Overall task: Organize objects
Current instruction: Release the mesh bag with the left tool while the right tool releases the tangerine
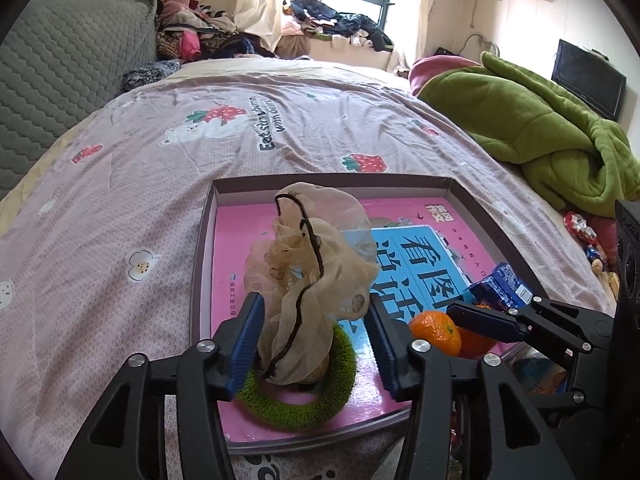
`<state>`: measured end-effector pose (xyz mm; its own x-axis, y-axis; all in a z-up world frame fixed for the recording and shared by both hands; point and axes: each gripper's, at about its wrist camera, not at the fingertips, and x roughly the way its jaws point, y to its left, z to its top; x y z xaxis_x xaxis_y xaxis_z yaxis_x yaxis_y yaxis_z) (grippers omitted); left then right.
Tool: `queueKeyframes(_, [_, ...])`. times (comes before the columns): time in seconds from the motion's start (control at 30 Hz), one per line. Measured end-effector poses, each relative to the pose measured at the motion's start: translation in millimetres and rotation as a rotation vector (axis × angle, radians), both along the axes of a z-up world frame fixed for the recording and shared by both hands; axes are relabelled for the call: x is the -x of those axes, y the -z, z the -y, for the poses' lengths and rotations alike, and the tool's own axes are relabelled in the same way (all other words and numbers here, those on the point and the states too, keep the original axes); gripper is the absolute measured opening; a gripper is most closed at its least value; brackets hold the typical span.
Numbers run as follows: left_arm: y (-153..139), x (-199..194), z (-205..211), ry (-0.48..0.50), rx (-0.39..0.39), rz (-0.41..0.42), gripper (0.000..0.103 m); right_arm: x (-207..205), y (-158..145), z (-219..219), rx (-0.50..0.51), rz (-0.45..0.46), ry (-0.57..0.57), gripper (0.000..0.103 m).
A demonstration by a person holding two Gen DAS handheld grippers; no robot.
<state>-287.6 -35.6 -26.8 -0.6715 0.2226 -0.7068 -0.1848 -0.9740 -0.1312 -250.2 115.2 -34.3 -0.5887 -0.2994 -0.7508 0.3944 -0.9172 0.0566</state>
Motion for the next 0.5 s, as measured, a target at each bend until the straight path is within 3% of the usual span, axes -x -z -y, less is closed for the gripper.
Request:
queueKeyframes(0.27, [-7, -3, 1, -0.002, -0.004, -0.017, 0.065, -1, -5, -5, -0.003, -0.010, 0.015, 0.044])
queueKeyframes(0.5, [-18, -7, 0, -0.005, -0.002, -0.052, 0.066, -1, -10, -9, 0.003, -0.022, 0.033, 0.044])
